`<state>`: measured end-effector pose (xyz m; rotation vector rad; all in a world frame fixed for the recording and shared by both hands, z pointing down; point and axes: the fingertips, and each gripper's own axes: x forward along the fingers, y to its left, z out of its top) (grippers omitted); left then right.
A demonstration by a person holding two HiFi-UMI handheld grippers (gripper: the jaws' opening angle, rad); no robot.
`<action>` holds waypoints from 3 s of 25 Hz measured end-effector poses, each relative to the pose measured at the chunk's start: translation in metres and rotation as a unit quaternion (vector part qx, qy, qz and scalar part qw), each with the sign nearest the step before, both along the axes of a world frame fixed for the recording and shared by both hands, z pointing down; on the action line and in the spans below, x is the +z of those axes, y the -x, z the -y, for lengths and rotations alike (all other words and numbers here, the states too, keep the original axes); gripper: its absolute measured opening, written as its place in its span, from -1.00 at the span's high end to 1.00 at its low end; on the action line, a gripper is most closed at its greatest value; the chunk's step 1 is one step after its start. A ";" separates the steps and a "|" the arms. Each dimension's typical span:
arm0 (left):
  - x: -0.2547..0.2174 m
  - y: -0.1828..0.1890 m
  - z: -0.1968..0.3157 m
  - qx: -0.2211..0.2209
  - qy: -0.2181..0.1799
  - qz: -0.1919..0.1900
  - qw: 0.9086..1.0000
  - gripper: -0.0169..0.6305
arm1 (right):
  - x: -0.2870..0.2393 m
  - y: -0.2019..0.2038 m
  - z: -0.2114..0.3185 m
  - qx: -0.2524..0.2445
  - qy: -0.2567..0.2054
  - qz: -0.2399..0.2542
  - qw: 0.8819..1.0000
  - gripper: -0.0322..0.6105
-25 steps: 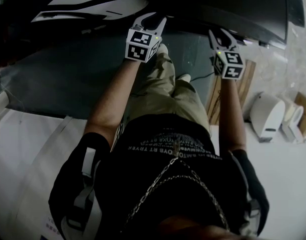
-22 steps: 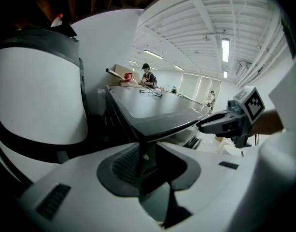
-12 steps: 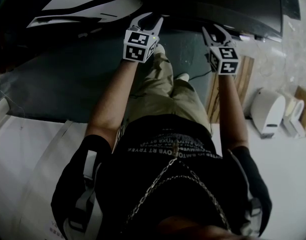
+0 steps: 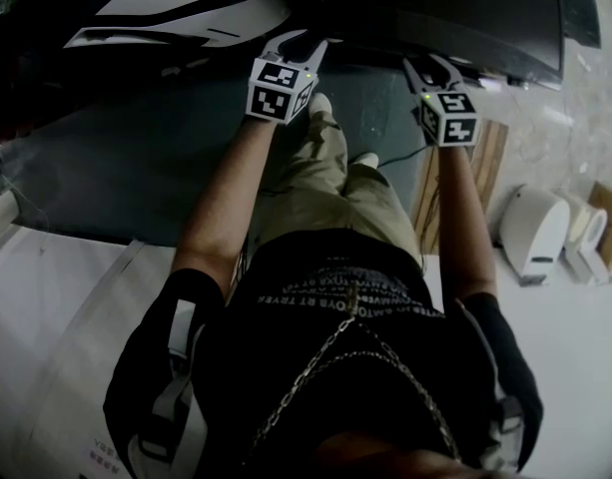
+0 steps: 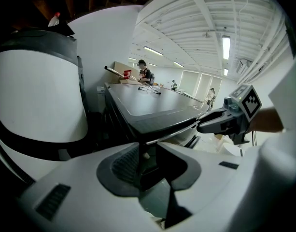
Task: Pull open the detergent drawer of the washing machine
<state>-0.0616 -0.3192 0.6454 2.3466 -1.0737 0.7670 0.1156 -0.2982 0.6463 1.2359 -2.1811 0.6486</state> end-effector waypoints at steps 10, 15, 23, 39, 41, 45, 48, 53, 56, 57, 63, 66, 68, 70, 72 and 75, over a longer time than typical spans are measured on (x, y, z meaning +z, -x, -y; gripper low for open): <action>0.004 -0.002 -0.005 -0.014 0.007 0.013 1.000 0.61 | 0.003 0.002 -0.004 -0.004 0.016 -0.009 1.000 0.54; 0.004 -0.003 -0.017 -0.022 0.012 0.009 1.000 0.61 | 0.003 0.000 -0.016 -0.005 0.022 -0.009 1.000 0.55; 0.004 -0.002 -0.041 -0.024 0.027 0.016 0.999 0.61 | 0.005 0.000 -0.038 -0.012 0.032 -0.005 0.999 0.55; 0.003 -0.003 -0.077 -0.030 0.048 0.019 0.998 0.61 | 0.007 -0.003 -0.072 -0.024 0.055 -0.005 0.998 0.55; 0.003 -0.002 -0.081 -0.030 0.052 0.020 0.998 0.61 | 0.007 -0.001 -0.077 -0.027 0.063 -0.009 0.998 0.55; 0.003 -0.002 -0.088 -0.032 0.058 0.026 0.997 0.61 | 0.011 -0.002 -0.083 -0.037 0.073 -0.017 0.996 0.55; 0.003 -0.002 -0.093 -0.035 0.062 0.026 0.997 0.61 | 0.009 -0.001 -0.087 -0.043 0.080 -0.017 0.996 0.55; 0.004 -0.003 -0.104 -0.035 0.067 0.029 0.997 0.61 | 0.007 0.000 -0.098 -0.049 0.090 -0.021 0.994 0.55; 0.002 -0.003 -0.111 -0.035 0.073 0.032 0.996 0.61 | 0.006 0.001 -0.106 -0.052 0.097 -0.024 0.994 0.55; 0.001 -0.002 -0.113 -0.035 0.074 0.033 0.996 0.61 | 0.006 0.002 -0.108 -0.052 0.097 -0.023 0.994 0.55; 0.005 -0.002 -0.125 -0.037 0.079 0.036 0.996 0.61 | 0.011 -0.001 -0.117 -0.056 0.095 -0.019 0.994 0.55; 0.003 -0.003 -0.130 -0.040 0.079 0.039 0.995 0.61 | 0.009 0.000 -0.123 -0.063 0.098 -0.022 0.993 0.55; 0.003 -0.003 -0.134 -0.041 0.082 0.041 0.995 0.61 | 0.007 0.000 -0.127 -0.066 0.102 -0.023 0.992 0.56; 0.004 -0.004 -0.137 -0.041 0.086 0.042 0.995 0.61 | 0.007 0.000 -0.130 -0.069 0.107 -0.025 0.992 0.56; 0.004 -0.004 -0.138 -0.042 0.088 0.044 0.994 0.61 | 0.009 -0.001 -0.132 -0.074 0.106 -0.031 0.991 0.56; 0.004 -0.003 -0.143 -0.045 0.094 0.046 0.993 0.61 | 0.010 -0.001 -0.136 -0.078 0.107 -0.033 0.991 0.56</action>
